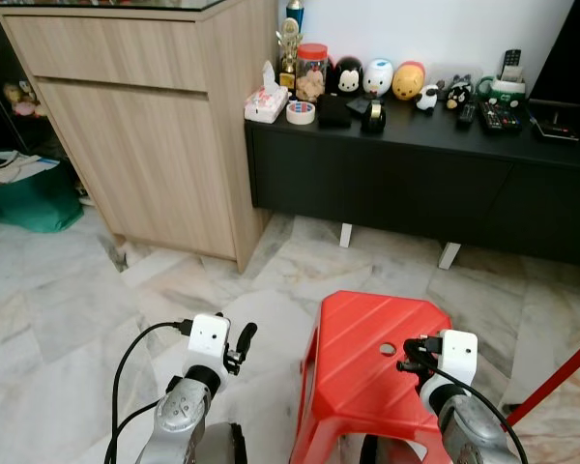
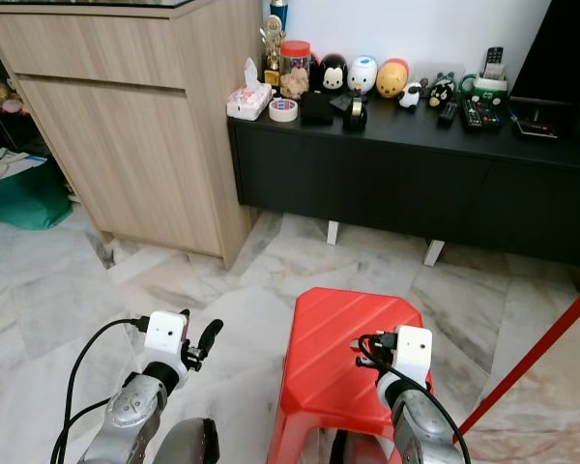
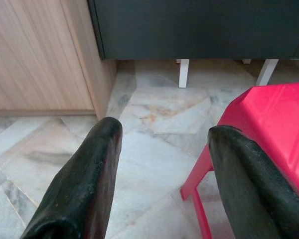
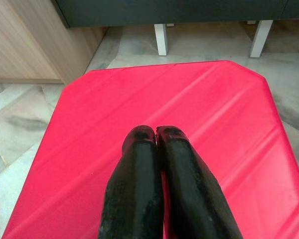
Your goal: Hang keys on a hook
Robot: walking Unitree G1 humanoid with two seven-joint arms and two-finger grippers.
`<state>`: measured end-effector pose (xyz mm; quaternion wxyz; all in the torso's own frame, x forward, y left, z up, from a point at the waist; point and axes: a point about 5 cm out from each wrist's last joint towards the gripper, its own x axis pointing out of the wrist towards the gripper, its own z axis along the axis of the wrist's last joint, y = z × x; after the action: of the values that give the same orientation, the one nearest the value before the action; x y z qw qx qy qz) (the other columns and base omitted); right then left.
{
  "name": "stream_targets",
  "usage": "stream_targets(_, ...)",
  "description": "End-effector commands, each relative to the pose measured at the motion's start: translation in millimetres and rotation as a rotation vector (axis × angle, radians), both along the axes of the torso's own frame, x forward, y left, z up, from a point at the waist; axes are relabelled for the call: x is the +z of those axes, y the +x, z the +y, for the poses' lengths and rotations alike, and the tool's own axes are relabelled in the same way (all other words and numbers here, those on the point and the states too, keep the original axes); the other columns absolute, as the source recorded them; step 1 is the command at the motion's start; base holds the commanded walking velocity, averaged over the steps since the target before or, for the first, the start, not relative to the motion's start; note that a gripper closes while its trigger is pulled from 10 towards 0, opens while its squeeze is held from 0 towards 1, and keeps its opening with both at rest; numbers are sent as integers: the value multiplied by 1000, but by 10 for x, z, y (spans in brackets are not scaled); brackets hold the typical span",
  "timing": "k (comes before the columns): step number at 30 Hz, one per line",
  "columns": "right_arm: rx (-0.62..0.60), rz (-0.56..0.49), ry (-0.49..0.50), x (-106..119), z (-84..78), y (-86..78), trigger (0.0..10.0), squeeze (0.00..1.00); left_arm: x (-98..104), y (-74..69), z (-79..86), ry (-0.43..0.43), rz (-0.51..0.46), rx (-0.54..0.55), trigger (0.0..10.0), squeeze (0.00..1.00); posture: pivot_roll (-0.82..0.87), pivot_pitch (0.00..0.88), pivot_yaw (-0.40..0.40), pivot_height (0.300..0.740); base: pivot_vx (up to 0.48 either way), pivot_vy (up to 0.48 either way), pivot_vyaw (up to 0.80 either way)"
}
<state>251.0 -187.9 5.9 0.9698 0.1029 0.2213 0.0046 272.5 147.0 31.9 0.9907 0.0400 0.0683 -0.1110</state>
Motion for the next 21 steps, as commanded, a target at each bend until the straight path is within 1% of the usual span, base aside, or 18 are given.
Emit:
stream_targets(1,-9,-39,-3,87,1,28,10000,0,7,19,8,-6,0,3,10000,0,17,0,-32,603,0,0,0)
stream_targets(3,-8,-59,-5,149,4,43,10000,0,6,20,6,-6,0,3,10000,0,12,0,-31,603,0,0,0)
stream_targets(6,9,-56,-18,163,5,48,10000,0,5,19,5,-6,0,3,10000,0,12,0,-31,612,0,0,0)
stream_targets(11,24,-71,2,190,25,66,10000,0,4,20,5,-6,-2,3,10000,0,12,0,-31,632,0,0,0)
stream_targets(12,31,-75,6,206,40,68,10000,0,4,20,5,-7,-3,4,10000,0,12,0,-31,642,0,0,0)
stream_targets(15,35,-75,8,212,49,69,10000,0,4,20,5,-8,-3,4,10000,0,12,0,-31,647,0,0,0)
stream_targets(17,43,-73,13,219,64,63,10000,0,4,20,7,-8,-3,5,10000,0,16,0,-34,657,0,0,0)
stream_targets(21,60,-72,21,231,88,55,10000,0,8,22,8,-8,-6,4,10000,0,16,0,-33,692,0,0,0)
